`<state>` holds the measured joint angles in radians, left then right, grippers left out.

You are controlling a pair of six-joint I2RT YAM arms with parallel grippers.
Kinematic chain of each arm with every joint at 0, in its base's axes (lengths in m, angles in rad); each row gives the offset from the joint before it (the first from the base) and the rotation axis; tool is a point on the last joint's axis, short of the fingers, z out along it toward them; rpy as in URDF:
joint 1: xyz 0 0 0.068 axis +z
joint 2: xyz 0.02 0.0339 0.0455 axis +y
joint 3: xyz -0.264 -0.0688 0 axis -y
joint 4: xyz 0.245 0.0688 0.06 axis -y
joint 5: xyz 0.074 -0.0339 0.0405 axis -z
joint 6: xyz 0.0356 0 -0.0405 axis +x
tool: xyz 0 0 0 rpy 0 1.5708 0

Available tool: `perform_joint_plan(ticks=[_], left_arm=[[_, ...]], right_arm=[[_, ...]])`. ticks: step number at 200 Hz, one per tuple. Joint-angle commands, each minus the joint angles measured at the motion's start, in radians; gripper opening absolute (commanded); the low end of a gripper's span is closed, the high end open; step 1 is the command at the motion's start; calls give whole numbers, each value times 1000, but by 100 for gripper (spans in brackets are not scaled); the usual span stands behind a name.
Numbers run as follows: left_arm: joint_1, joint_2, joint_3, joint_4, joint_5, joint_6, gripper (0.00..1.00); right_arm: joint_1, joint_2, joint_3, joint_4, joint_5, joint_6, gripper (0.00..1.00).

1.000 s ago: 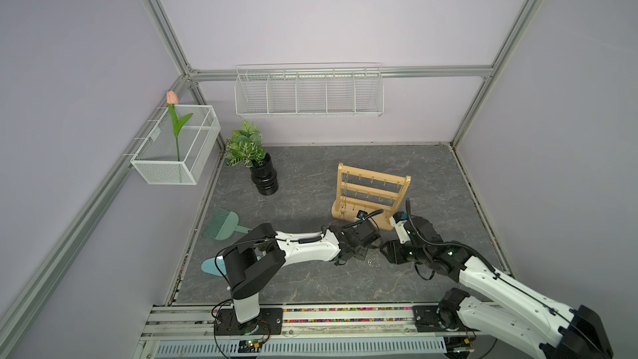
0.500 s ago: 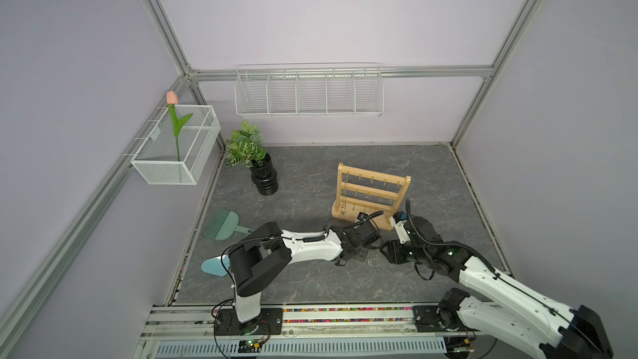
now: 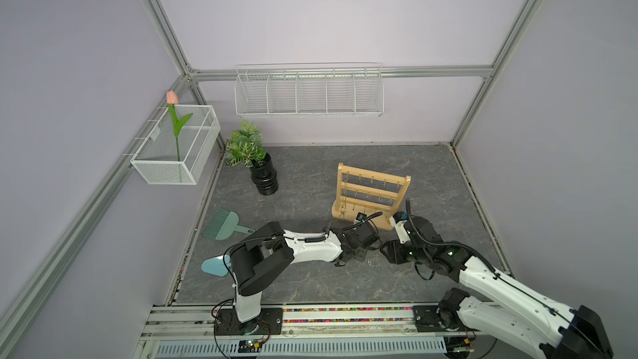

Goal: Hang the necklace on the jewelry display stand
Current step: Pick up the necklace from the center of the board.

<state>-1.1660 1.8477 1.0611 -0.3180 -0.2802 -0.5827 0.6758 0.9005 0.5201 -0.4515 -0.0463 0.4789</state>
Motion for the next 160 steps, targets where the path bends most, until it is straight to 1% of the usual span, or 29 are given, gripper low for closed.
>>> perform_joint_plan(ticks=[1, 26, 40, 116, 160], left_arm=[[-3, 17, -46, -75, 17, -27, 8], [-3, 4, -45, -64, 16, -29, 5], [-1, -12, -38, -58, 13, -29, 0], [2, -94, -43, 8, -56, -60, 0], [2, -121, -62, 9, -64, -75, 0]], right_arm=[[5, -6, 14, -1, -7, 0, 55], [5, -11, 16, -11, -3, 0, 55], [5, -15, 16, -12, -2, 1, 55], [8, -15, 10, -3, -4, 9, 55], [9, -18, 5, -4, -2, 10, 55]])
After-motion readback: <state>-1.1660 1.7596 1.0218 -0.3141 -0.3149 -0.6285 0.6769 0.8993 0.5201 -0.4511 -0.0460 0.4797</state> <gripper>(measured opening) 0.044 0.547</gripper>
